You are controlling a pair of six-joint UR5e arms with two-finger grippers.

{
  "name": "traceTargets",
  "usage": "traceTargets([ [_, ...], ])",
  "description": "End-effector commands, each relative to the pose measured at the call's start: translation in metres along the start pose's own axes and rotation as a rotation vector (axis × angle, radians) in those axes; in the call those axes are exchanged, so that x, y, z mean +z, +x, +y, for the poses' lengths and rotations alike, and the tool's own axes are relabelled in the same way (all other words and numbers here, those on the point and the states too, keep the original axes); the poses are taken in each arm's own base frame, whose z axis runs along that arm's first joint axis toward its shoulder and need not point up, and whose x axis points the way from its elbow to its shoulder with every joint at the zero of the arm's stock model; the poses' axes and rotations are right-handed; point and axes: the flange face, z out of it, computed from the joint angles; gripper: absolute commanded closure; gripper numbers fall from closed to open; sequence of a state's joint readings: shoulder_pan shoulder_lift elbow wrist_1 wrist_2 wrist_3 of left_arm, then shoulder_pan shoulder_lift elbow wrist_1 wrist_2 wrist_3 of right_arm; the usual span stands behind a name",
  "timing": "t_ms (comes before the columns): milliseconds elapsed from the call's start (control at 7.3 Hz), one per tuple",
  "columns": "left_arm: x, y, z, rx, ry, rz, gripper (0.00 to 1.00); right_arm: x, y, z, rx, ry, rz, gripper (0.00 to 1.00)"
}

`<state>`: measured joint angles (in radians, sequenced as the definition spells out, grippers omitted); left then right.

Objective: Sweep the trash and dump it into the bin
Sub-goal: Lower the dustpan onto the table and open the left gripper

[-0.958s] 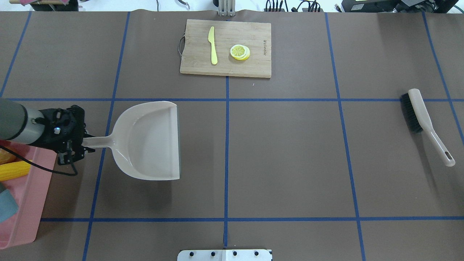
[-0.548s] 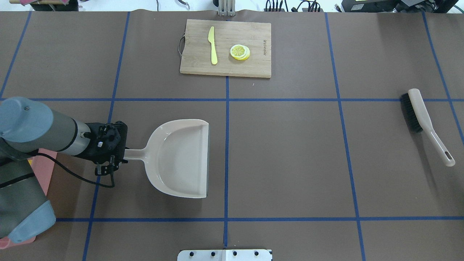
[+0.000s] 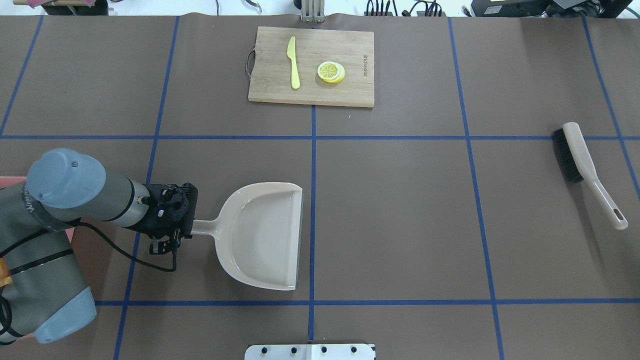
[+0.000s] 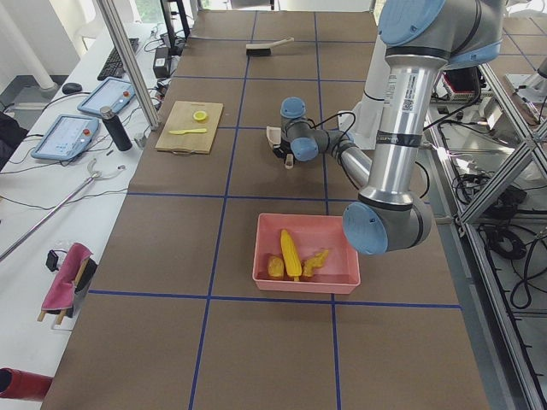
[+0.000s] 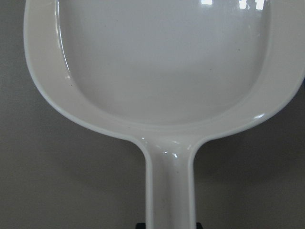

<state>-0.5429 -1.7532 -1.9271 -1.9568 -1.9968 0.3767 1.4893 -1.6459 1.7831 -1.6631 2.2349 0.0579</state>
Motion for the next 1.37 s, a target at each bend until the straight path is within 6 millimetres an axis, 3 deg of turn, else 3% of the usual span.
traceTargets([
  [0,0.006,0.009,0.003,0.007,-0.004,0.02,1.0,0.0,-0.001,0.0,-0.001,0.0,-0.003,0.0],
  [411,-0.007,0.026,0.027,0.003,-0.018,0.03,1.0,0.0,0.0,0.0,-0.002,0.001,0.001,0.0],
  [958,0.001,0.022,0.02,0.009,-0.016,0.024,1.0,0.001,0.0,0.0,-0.001,-0.002,0.003,0.0],
  [1095,0.003,0.021,0.018,0.01,-0.015,0.024,0.95,0.001,0.001,0.0,0.0,-0.001,0.002,0.0],
  [1232,0.001,0.02,0.017,0.014,-0.007,0.02,0.66,0.001,0.0,0.0,0.0,-0.001,0.001,0.0],
])
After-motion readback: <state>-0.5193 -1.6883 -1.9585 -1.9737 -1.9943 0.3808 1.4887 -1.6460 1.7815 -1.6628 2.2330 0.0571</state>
